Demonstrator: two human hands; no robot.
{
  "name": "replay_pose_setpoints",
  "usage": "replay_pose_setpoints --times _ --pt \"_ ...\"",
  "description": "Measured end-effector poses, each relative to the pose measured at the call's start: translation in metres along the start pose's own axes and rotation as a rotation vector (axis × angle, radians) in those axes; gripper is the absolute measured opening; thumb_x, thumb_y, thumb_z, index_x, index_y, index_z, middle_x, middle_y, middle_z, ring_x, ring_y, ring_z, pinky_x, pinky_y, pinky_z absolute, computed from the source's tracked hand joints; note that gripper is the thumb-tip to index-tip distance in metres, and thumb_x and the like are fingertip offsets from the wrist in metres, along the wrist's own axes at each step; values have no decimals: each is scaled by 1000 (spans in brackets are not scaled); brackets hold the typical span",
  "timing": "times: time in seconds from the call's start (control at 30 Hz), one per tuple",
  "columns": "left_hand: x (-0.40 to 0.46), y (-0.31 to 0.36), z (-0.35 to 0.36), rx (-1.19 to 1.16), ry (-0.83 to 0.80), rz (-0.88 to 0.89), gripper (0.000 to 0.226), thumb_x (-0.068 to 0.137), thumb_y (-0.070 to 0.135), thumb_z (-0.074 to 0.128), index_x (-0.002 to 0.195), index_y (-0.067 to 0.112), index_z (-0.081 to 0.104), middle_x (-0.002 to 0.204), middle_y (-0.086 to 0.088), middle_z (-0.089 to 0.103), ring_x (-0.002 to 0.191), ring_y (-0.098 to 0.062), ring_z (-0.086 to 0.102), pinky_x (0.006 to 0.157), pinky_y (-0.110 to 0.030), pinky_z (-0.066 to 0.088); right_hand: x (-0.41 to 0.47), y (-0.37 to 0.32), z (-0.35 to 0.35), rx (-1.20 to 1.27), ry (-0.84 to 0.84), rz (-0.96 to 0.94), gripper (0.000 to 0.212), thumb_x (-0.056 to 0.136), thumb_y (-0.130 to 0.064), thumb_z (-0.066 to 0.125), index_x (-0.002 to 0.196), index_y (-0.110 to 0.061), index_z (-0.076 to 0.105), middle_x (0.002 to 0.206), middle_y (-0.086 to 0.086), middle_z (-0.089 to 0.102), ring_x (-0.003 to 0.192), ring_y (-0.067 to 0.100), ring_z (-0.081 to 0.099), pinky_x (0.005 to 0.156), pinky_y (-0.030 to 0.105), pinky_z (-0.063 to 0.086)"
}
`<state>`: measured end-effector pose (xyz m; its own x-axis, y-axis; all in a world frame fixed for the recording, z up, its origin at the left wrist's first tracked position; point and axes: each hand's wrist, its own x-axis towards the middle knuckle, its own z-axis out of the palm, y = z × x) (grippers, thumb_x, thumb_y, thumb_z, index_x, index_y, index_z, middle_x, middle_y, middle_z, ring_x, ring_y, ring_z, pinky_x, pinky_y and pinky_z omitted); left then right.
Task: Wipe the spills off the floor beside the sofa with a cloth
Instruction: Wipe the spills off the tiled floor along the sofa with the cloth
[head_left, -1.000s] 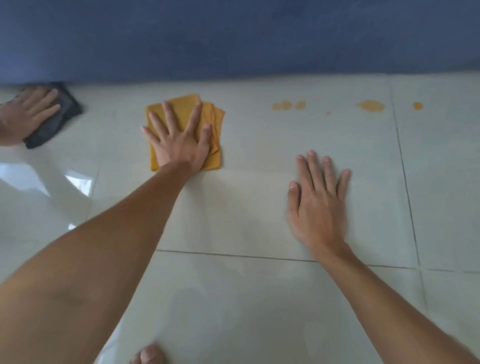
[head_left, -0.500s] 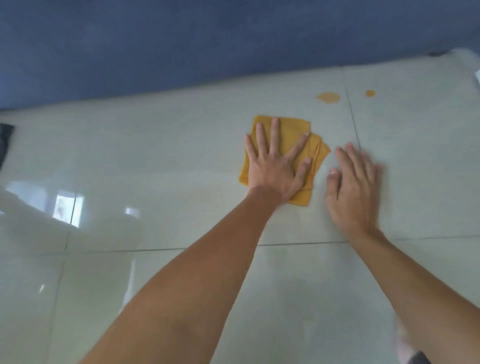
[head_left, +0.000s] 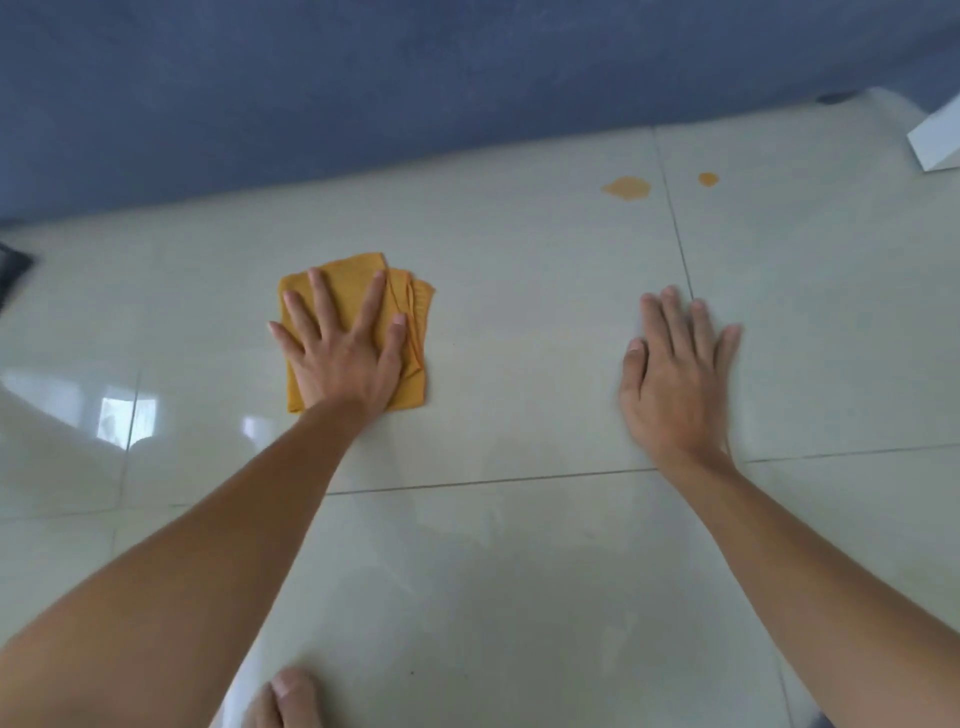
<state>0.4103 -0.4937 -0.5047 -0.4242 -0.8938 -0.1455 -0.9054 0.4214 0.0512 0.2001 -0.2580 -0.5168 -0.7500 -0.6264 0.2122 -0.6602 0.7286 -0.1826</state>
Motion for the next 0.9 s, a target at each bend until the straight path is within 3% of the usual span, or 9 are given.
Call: replay_pose_setpoints --times 0.17,0.33,0.53,0.63,0.73,0.9 --pt "73 51 -9 -23 -4 -32 64 89 69 9 151 53 4 166 -13 -8 149 -47 -8 116 -66 -6 0 3 3 3 22 -7 50 100 -25 37 147 -10 45 156 8 40 146 34 32 116 64 17" --pt "104 157 -11 -55 -30 101 64 91 66 14 152 51 7 166 -15 -8 148 -48 -11 115 -67 -7 0 5 5 40 76 -12 48 100 -24 37 145 -10 48 154 8 42 145 31 35 118 62 16" --pt "34 257 -1 -23 -59 480 62 92 65 12 153 50 6 166 -13 -5 149 -48 -8 114 -68 -7 0 21 -16 583 298 183 40 91 2 48 129 3 60 144 18 53 137 31 47 113 52 35" --pt "-11 245 6 -5 -50 600 61 93 65 13 152 51 9 166 -12 -2 149 -48 -3 114 -68 -1 6 46 -24 420 259 201 41 94 -8 44 132 -1 59 147 16 50 139 34 43 116 54 29" --pt "-56 210 9 12 -34 676 60 94 66 15 152 52 8 167 -12 0 150 -46 1 115 -67 4 13 72 -25 212 115 215 51 94 -24 35 138 -8 54 151 12 46 142 34 39 118 56 22" --pt "-72 128 9 46 -23 550 60 93 67 19 151 55 10 167 -11 3 150 -44 5 117 -64 7 12 93 -19 -1 -38 155 57 99 -35 23 148 -13 44 157 9 37 147 32 30 119 58 16"
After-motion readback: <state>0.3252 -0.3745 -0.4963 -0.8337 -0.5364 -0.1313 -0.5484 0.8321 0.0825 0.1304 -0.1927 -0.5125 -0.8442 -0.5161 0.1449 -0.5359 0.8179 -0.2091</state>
